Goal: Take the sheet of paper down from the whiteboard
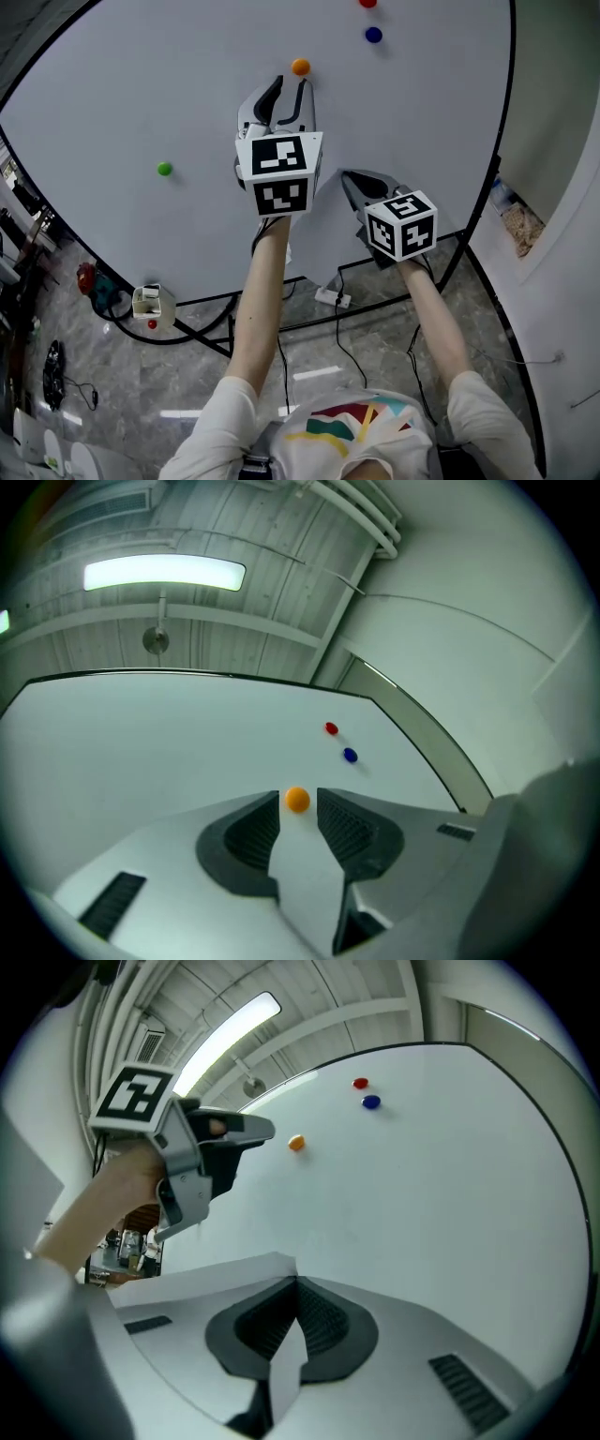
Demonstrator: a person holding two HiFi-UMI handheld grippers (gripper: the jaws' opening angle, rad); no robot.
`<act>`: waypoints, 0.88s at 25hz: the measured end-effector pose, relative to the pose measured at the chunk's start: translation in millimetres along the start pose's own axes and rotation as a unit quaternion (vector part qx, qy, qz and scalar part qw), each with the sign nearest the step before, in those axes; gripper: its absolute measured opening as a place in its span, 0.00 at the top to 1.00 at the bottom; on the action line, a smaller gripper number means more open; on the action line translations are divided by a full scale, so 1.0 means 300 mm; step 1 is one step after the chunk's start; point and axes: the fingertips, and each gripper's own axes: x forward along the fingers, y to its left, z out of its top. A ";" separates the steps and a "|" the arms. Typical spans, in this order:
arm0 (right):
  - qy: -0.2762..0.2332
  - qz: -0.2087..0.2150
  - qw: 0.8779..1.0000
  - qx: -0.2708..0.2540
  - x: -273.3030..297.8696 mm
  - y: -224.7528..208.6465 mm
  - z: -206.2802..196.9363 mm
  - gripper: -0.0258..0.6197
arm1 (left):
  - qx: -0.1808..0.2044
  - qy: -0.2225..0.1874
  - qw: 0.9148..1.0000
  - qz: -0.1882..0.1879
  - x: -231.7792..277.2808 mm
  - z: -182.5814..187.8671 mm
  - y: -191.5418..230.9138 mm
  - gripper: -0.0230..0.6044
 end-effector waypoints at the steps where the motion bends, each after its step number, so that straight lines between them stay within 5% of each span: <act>1: -0.006 -0.002 1.000 0.005 -0.023 0.006 0.000 0.94 | -0.014 -0.012 1.000 0.003 -0.057 0.002 0.010 0.71; 4: -0.028 -0.013 0.999 0.013 -0.113 0.031 0.003 0.94 | -0.076 -0.051 0.996 0.002 -0.268 -0.018 0.039 0.72; 6: -0.045 -0.025 0.998 0.020 -0.180 0.049 0.002 0.94 | -0.121 -0.059 0.991 0.010 -0.420 -0.074 0.055 0.86; 8: -0.057 -0.037 0.997 0.031 -0.235 0.067 -0.015 0.94 | -0.147 -0.048 0.987 0.035 -0.562 -0.170 0.067 0.89; 14: -0.038 -0.061 0.997 0.040 -0.290 0.120 -0.161 0.94 | -0.190 0.024 0.978 0.084 -0.781 -0.467 0.056 0.89; 22: -0.022 -0.054 0.998 0.038 -0.232 0.170 -0.208 0.94 | -0.179 0.049 0.979 0.085 -0.817 -0.541 0.078 0.89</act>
